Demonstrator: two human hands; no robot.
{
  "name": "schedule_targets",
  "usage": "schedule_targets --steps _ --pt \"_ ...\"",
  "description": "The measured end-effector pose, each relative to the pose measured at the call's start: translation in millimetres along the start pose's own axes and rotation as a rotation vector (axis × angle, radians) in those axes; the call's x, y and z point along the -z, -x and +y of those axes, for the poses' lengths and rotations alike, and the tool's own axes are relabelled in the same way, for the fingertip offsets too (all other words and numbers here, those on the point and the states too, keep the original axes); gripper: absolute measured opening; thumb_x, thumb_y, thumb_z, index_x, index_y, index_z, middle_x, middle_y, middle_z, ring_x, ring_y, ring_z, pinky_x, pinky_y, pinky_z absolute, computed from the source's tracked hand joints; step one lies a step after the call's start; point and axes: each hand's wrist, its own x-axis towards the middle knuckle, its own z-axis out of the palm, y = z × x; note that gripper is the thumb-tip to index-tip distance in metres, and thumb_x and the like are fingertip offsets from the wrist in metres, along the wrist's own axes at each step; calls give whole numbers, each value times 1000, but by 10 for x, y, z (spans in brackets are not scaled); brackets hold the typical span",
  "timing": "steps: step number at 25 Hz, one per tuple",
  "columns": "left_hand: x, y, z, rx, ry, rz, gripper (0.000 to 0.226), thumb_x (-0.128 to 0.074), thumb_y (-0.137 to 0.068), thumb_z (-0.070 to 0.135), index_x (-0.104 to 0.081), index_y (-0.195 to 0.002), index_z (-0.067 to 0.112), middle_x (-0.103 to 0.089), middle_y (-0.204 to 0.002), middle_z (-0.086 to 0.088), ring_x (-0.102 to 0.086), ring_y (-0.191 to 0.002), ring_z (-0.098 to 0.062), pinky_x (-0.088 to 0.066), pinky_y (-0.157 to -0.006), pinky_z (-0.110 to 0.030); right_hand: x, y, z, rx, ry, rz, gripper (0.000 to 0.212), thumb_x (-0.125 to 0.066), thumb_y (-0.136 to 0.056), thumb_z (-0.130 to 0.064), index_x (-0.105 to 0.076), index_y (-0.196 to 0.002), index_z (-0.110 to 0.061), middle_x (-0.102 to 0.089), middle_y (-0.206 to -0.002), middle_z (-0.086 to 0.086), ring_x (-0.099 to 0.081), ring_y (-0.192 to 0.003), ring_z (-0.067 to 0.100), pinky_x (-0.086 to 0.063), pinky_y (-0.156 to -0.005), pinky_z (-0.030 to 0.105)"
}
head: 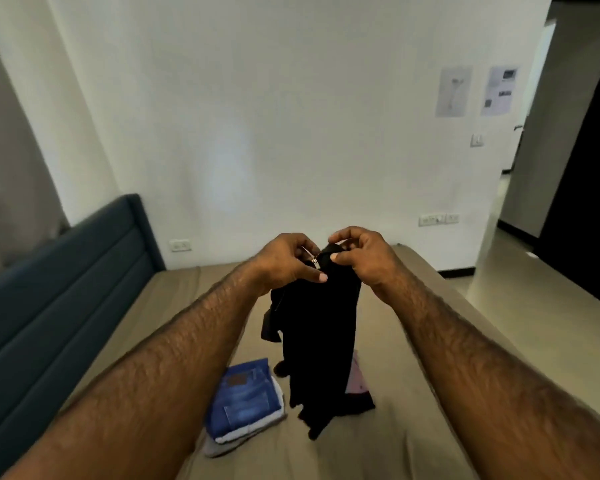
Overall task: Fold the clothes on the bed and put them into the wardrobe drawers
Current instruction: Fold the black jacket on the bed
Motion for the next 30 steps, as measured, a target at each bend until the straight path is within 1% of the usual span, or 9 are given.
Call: schedule_targets --steps 3,7,9,12,16,19,22,26,30 --pt "373 297 348 -23 5 208 11 -79 -94 22 -76 -98 12 -76 -94 -6 -71 -88 -15 -57 -72 -27 -95 31 -467 36 10 -39 25 -73 -89 1 -75 -100 -21 -77 -99 10 -73 -90 24 -60 -85 41" --pt "692 562 772 -3 57 428 14 -78 -95 23 -75 -86 13 -75 -86 -3 -70 -83 -15 -52 -68 -28 -109 51 -922 116 59 4 15 -77 -85 -6 -75 -90 -20 -78 -90 6 -75 -85 23 -62 -82 44" --pt "744 703 955 -10 75 531 15 -77 -95 22 -73 -84 13 -75 -86 -4 -71 -83 -17 -53 -68 -28 -137 95 -1100 185 181 14 5 -81 -84 -21 -76 -85 -23 -76 -88 -1 -75 -85 18 -61 -71 34" --pt "700 769 1172 30 95 589 12 -77 -94 18 -74 -95 7 -77 -96 -10 -75 -89 -24 -64 -76 -38 -228 166 -1228 326 314 20 23 -83 -82 -48 -79 -87 -26 -72 -92 -13 -68 -86 6 -53 -70 25" --pt "577 915 1439 69 153 619 17 -77 -95 14 -70 -105 2 -76 -99 -14 -77 -85 -27 -65 -72 -39 -100 212 -1342 370 292 48 15 -81 -89 -37 -81 -87 -22 -75 -81 -11 -70 -80 7 -54 -74 30" --pt "567 1012 1480 95 240 602 16 -77 -95 14 -71 -104 2 -78 -101 -14 -77 -90 -28 -66 -80 -44 -74 238 -1344 339 163 -103 18 -87 -83 -35 -79 -89 -20 -78 -83 -5 -75 -82 13 -61 -82 36" --pt "547 1060 1479 55 276 568 12 -81 -92 14 -74 -97 5 -79 -99 -12 -77 -93 -26 -66 -83 -46 -159 317 -1340 352 246 -74 19 -86 -84 -39 -77 -84 -21 -74 -77 -8 -72 -73 11 -57 -66 27" --pt "611 994 1382 49 -23 762 18 -86 -87 28 -77 -89 13 -78 -90 -6 -75 -88 -22 -64 -82 -39 -108 363 -1421 364 282 8 17 -82 -88 -39 -80 -83 -23 -75 -75 -11 -72 -72 7 -50 -60 21" --pt "700 971 1226 157 -59 840 31 -83 -86 34 -75 -106 12 -76 -101 -8 -70 -96 -25 -55 -82 -34 -33 383 -1619 403 398 10 19 -81 -86 -39 -82 -76 -23 -74 -70 -10 -71 -72 9 -58 -66 28"
